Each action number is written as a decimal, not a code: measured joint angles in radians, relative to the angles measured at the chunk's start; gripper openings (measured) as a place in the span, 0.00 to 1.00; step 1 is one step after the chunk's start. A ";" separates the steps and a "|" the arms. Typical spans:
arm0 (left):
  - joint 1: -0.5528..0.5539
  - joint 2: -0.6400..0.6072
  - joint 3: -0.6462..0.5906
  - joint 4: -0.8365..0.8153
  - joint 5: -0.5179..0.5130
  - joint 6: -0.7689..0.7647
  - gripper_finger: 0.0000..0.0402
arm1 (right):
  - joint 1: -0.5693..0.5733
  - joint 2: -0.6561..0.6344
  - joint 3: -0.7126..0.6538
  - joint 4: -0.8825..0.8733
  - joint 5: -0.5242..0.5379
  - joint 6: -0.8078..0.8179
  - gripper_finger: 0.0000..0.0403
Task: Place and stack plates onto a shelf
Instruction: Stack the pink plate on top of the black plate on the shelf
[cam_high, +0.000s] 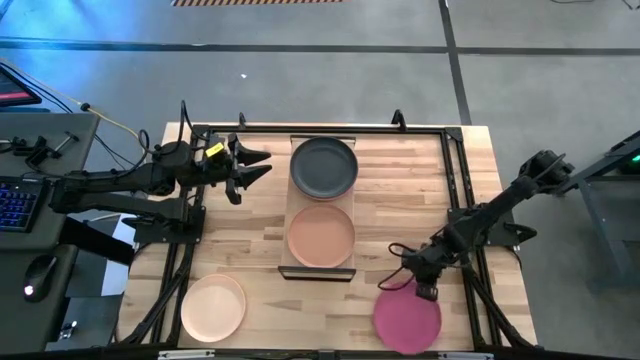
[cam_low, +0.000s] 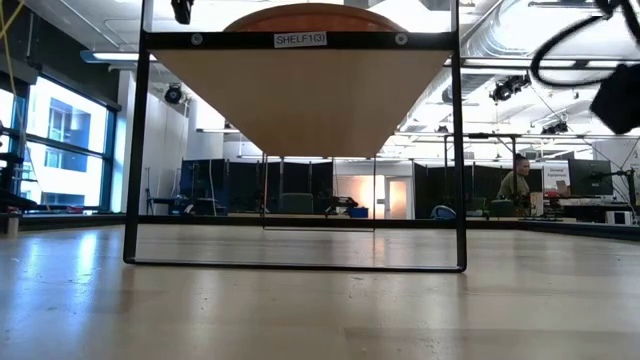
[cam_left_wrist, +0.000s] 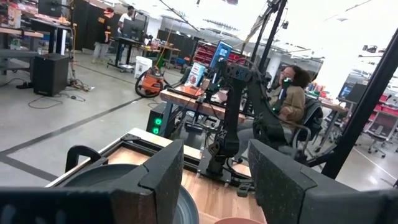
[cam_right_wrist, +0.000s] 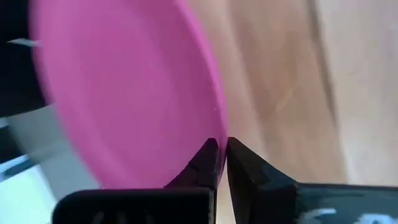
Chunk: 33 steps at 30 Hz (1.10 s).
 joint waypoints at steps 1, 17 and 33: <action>0.000 0.000 0.000 -0.001 0.000 0.000 0.42 | 0.000 -0.022 0.000 0.001 -0.016 0.003 0.01; 0.000 0.000 0.000 -0.002 0.000 0.000 0.42 | -0.072 -0.479 0.005 0.135 -0.115 0.258 0.00; 0.000 -0.001 0.000 0.030 -0.012 -0.001 0.42 | -0.775 -0.136 0.580 -0.228 -0.110 -0.180 0.00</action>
